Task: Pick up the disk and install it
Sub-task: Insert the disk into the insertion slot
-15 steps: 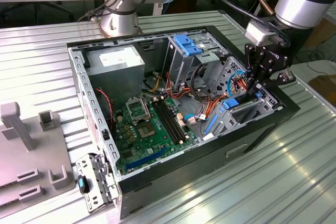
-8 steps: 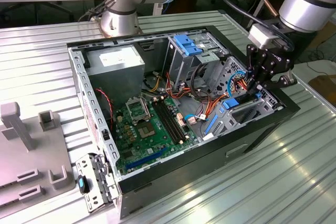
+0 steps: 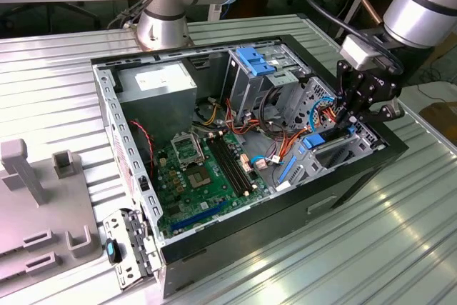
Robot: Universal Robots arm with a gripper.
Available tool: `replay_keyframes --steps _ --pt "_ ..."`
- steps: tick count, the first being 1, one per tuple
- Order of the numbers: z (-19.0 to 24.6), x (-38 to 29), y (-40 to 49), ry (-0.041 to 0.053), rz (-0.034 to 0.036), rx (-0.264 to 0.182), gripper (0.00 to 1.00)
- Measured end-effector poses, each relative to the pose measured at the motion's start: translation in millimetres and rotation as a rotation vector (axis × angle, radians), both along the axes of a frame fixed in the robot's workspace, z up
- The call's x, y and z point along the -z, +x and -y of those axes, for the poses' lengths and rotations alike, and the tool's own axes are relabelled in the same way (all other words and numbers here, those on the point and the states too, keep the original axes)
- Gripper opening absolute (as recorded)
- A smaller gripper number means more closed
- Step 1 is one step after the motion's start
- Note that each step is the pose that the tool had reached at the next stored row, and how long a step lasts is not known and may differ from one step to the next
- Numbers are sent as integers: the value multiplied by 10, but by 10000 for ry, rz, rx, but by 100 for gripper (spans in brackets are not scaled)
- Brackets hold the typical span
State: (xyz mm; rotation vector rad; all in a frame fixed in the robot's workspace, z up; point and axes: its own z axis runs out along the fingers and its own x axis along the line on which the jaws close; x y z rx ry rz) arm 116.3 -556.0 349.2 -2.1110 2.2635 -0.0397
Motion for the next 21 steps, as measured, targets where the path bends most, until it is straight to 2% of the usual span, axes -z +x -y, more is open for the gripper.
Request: replay_keyframes --steps 12,14,21 --pt "3 15 -31 41 0 -41 17" --pt "4 20 -31 42 0 -216 17" --pt "3 50 -13 41 0 -218 17"
